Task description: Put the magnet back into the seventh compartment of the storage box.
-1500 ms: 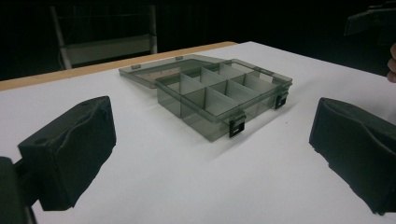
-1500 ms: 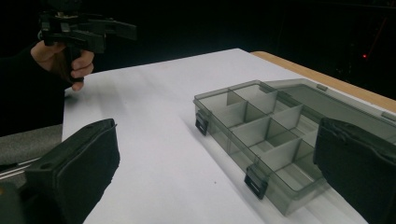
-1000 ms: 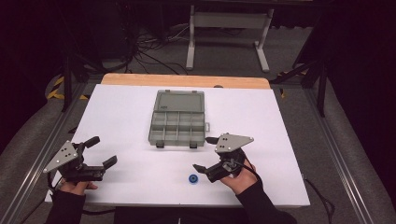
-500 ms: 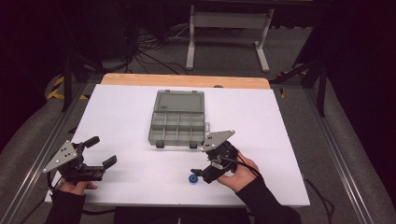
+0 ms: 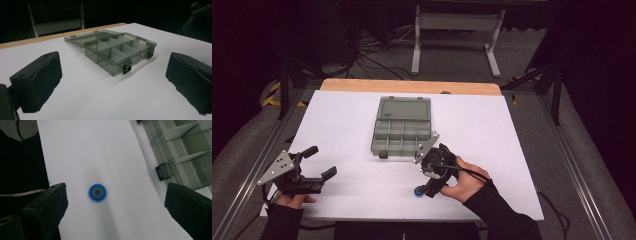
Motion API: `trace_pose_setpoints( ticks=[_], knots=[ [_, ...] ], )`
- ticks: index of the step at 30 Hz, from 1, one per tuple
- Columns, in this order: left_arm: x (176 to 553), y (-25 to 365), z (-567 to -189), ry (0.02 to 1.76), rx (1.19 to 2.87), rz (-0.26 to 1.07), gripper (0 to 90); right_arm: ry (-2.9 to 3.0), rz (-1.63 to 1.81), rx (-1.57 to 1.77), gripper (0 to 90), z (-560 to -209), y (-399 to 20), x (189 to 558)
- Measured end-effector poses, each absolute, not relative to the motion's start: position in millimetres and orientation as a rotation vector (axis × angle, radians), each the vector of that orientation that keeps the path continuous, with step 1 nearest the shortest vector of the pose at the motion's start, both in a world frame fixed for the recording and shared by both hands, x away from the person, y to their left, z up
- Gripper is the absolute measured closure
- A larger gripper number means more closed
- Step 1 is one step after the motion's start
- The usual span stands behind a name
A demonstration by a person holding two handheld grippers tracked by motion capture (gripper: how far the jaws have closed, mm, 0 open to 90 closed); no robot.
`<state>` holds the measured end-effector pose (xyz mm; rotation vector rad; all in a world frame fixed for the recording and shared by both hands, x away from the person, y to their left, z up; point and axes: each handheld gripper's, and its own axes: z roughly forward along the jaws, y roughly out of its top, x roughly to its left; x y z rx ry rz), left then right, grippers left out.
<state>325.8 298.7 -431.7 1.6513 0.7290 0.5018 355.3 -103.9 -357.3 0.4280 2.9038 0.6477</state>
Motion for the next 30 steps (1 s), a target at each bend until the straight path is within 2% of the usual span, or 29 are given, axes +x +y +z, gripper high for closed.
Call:
trace_pose_setpoints(
  ticks=[11, 30],
  knots=[
    [326.1, 297.9, -432.0, 0.73, 1.656, 0.5, 1.0, 3.014, 0.415, 0.445, 7.0, -366.4, -92.1, 356.9],
    [325.7, 299.0, -431.5, 0.731, 1.653, 0.503, 1.0, 3.069, 0.375, 0.425, 10.6, -394.1, -79.3, 358.9]
  ],
)
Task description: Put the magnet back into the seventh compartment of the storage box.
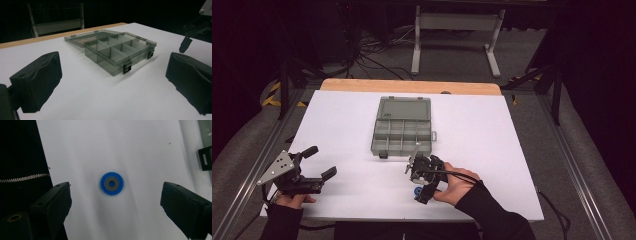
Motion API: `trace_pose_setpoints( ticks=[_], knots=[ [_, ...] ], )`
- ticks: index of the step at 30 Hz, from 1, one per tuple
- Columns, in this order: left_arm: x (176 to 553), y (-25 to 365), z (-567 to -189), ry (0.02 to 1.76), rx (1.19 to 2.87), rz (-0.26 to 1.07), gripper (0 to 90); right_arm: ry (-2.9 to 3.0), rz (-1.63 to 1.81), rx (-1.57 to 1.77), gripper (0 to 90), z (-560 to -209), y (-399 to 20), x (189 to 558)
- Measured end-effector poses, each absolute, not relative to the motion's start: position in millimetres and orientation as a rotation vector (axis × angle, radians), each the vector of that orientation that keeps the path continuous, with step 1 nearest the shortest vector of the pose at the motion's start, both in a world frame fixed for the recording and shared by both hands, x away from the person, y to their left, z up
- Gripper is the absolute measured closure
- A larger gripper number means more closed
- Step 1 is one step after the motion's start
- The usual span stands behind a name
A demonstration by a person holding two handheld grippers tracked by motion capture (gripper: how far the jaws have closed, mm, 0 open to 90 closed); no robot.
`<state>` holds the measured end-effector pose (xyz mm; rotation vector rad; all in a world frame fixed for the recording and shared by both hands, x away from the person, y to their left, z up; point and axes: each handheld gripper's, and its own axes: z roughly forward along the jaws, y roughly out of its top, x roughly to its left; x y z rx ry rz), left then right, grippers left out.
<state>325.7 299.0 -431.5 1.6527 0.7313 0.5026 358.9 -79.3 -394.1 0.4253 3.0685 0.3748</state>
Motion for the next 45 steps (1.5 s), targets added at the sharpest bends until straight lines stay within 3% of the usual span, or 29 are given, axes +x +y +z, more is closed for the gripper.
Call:
trace_pose_setpoints(
  ticks=[26, 38, 45],
  knots=[
    [325.6, 299.5, -431.4, 0.731, 1.652, 0.503, 1.0, 3.104, 0.313, 0.377, 20.5, -426.8, -63.3, 357.7],
    [325.9, 298.9, -431.6, 0.729, 1.656, 0.498, 1.0, 3.068, 0.307, 0.336, 59.7, -424.5, -63.6, 354.4],
    [325.8, 299.2, -431.5, 0.73, 1.654, 0.499, 1.0, 3.067, 0.312, 0.32, 62.0, -423.3, -64.1, 353.8]
  ],
)
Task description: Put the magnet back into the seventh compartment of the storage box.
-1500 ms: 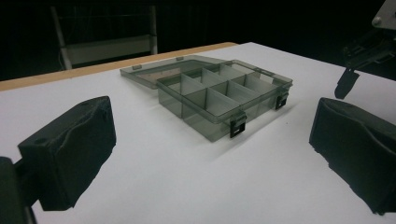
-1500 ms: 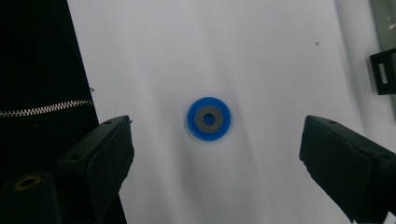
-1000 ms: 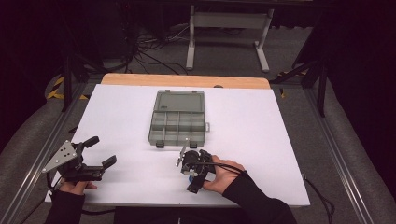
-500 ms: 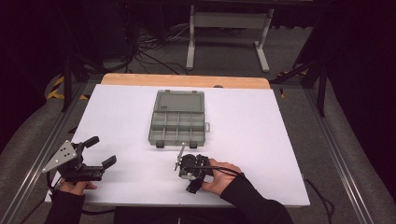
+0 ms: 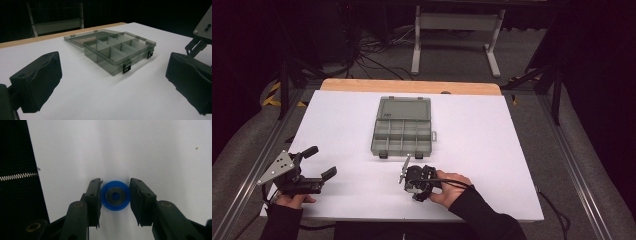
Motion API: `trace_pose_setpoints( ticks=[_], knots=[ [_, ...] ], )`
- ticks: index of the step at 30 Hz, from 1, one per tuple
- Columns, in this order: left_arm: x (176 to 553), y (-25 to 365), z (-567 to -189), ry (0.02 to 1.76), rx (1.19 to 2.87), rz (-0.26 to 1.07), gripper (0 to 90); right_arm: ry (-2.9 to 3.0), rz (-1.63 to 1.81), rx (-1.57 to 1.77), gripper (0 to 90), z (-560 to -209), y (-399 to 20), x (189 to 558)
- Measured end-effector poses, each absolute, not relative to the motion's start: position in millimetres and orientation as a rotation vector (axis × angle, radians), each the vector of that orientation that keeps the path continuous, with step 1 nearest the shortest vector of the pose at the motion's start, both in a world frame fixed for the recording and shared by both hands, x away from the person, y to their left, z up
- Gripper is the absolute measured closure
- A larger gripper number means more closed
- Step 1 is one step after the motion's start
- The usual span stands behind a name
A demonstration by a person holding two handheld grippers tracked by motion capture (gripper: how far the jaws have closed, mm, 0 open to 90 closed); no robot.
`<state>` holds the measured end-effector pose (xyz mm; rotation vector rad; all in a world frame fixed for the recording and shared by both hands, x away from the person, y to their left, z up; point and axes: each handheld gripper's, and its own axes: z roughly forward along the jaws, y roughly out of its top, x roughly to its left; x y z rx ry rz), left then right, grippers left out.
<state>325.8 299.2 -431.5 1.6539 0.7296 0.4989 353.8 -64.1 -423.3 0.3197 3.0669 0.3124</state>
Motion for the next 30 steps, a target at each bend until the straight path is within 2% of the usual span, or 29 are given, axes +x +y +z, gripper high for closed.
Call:
trace_pose_setpoints(
  ticks=[30],
  knots=[
    [326.2, 299.1, -431.8, 0.731, 1.656, 0.498, 1.0, 2.997, 0.47, 0.361, 61.9, -363.1, -80.0, 367.2]
  ],
)
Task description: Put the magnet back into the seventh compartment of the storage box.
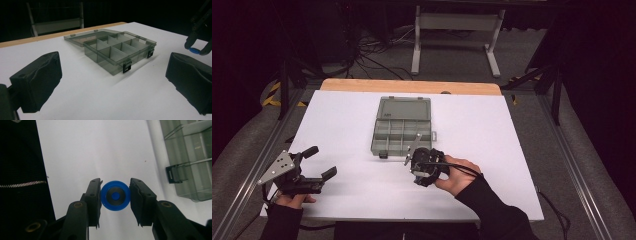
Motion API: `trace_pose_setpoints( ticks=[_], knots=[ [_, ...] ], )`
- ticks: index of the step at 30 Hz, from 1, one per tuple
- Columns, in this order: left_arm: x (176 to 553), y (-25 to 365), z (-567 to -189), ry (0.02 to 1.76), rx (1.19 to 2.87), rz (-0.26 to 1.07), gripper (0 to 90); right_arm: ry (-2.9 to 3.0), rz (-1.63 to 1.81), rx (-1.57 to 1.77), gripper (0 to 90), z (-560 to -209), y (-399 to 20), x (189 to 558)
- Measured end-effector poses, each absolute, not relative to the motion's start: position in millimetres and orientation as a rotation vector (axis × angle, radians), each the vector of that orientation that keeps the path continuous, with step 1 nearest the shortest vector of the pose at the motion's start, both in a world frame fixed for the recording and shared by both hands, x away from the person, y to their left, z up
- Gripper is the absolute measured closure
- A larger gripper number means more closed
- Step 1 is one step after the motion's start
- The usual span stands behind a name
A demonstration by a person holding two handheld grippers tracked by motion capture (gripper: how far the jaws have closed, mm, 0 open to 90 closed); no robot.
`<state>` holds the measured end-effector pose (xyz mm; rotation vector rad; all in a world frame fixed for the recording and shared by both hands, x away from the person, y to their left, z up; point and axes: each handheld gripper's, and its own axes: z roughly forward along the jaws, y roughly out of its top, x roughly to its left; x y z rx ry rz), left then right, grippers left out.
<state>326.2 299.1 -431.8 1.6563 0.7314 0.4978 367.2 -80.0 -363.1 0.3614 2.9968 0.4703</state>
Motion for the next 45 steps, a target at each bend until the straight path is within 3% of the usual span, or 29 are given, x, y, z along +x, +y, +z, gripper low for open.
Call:
trace_pose_setpoints(
  ticks=[26, 45],
  knots=[
    [326.6, 299.1, -432.0, 0.731, 1.661, 0.495, 1.0, 2.949, 0.552, 0.415, 62.0, -326.7, -80.1, 400.9],
    [326.8, 299.2, -432.2, 0.731, 1.663, 0.493, 1.0, 2.888, 0.568, 0.528, 61.9, -331.3, -68.6, 443.2]
  ],
)
